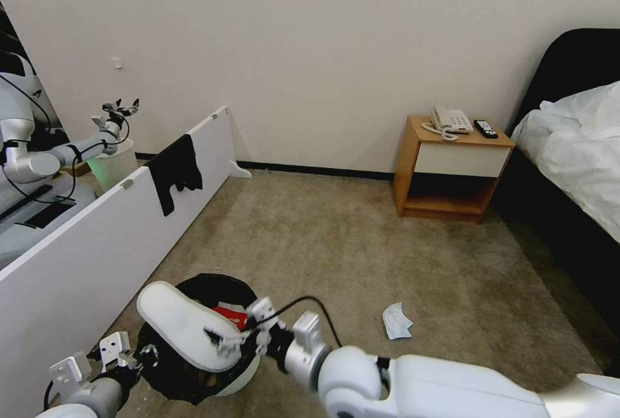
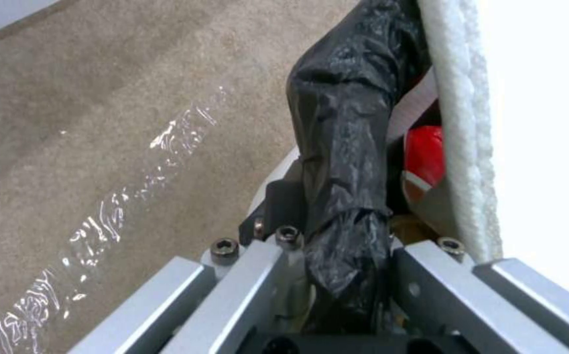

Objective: Pick up the trash bin, then pick up the garbage from the floor and place it into the trash bin.

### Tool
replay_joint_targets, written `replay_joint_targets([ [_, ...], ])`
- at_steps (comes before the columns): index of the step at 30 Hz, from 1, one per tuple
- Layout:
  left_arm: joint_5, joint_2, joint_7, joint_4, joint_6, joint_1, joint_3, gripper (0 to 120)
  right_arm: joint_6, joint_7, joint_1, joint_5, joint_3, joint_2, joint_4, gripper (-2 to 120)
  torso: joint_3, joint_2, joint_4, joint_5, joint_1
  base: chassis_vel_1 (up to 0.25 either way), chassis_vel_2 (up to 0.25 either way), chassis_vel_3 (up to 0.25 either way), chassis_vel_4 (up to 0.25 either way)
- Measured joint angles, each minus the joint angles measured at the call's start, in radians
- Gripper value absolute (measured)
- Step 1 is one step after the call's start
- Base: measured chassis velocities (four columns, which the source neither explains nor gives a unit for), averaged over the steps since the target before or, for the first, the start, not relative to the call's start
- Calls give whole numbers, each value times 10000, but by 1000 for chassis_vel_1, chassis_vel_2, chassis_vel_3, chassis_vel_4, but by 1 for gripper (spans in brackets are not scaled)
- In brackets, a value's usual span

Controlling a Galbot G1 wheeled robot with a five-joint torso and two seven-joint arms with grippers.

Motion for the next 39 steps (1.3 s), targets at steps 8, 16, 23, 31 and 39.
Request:
replay_joint_targets([
  [8,2,21,0,6,0,6,-22,1,-5,33,-144,13,454,-200,354,99,0,0,0,0,0,0,0,0,0],
  [16,23,-35,0,-11,0,45,-30,1,57,-67,-363,56,1609,-637,1086,99,0,0,1,0,0,0,0,0,0],
  [23,5,-18,0,-102,0,126,-140,1,418,-400,-853,75,3275,-1242,1442,99,0,0,0,-1,0,0,0,0,0],
  [31,-92,-50,0,-403,0,335,-352,1,1067,-863,-1812,65,6101,-1667,1227,99,0,0,-3,2,0,0,0,0,0],
  [39,-99,-247,32,-746,0,660,-639,1,1963,-1089,-2518,-34,7717,-1807,811,99,0,0,7,-1,0,0,0,0,0],
])
